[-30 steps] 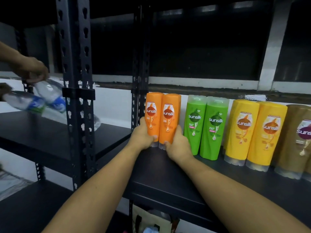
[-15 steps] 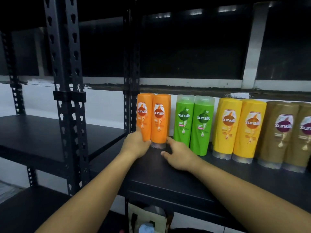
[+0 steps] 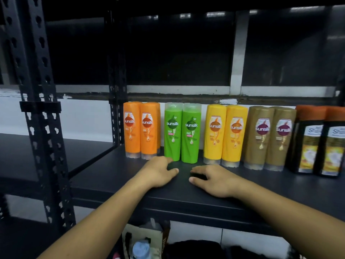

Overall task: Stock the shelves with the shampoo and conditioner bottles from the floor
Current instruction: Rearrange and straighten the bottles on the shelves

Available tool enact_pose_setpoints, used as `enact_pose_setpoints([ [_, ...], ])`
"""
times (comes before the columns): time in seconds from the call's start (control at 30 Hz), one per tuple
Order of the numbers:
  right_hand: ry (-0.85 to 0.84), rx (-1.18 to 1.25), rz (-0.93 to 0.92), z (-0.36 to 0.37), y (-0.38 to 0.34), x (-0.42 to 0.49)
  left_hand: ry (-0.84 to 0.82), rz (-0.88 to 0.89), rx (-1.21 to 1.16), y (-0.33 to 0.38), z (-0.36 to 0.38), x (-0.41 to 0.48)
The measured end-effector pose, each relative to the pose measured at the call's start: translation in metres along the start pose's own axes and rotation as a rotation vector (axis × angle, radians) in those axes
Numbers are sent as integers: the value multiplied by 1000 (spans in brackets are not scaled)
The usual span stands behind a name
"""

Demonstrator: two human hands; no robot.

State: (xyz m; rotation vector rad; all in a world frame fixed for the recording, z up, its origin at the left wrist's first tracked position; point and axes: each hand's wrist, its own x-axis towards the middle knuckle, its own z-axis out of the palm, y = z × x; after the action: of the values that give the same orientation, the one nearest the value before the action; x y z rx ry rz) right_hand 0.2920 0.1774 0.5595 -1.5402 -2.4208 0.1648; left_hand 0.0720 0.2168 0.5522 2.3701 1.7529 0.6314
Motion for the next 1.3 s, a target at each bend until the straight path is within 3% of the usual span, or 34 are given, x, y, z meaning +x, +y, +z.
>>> enact_pose_setpoints([
  [0.23,286,139,116,-1,8,15,247,-133,-222,12,-14,23],
  [0.5,510,414,183,12,-2,59,349,13,-458,11,-7,47],
  [0.83,638,421,200,24,2,89,382,59,-458,-2,11,64],
  [1.3,638,420,186,30,8,92,416,32,-431,-3,12,68],
])
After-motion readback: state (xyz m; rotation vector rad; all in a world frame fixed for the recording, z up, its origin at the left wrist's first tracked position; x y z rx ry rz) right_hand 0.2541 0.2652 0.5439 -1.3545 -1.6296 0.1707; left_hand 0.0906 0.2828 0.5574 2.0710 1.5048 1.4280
